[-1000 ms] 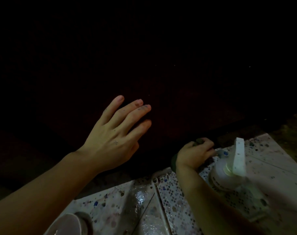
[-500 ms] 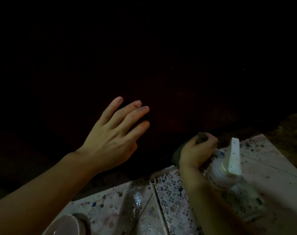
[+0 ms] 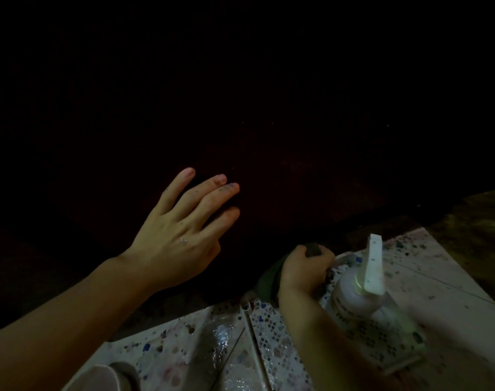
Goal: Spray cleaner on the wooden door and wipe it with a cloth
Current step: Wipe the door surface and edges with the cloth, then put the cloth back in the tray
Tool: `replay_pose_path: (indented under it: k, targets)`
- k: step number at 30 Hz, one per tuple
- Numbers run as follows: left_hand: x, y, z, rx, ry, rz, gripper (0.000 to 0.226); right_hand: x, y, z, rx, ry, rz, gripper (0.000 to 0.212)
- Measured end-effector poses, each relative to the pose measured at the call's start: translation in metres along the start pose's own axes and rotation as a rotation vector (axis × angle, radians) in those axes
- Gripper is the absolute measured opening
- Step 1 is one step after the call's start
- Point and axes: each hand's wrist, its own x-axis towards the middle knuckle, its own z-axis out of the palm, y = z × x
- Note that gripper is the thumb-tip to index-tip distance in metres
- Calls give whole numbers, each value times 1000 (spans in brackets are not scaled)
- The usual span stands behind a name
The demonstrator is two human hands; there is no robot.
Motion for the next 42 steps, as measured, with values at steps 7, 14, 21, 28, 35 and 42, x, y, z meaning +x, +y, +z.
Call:
replay_pose_path:
  k: [7,14,21,28,35,42]
  targets:
    - [30,11,-17,-116,-218,71,90,-43,-76,-12,314,-225,-112,4]
    - [80,30,-35,-353,-96,-104,55,-63,-154,-28,365,-455,-34,19]
    - [116,35,-78,-777,146,-247,35,-50,-218,-71,178,-871,125,24]
    - [119,40,-80,-659,-172,-286,62,-44,-205,-95,-227,-1099,154,26]
    - [106,29,-81,-569,-708,-82,77,-26,-145,-101,-818,-917,-433,10]
    - [82,42,-49,-438,-729,12,47,-31,-67,-113,-1240,-1013,-806,23]
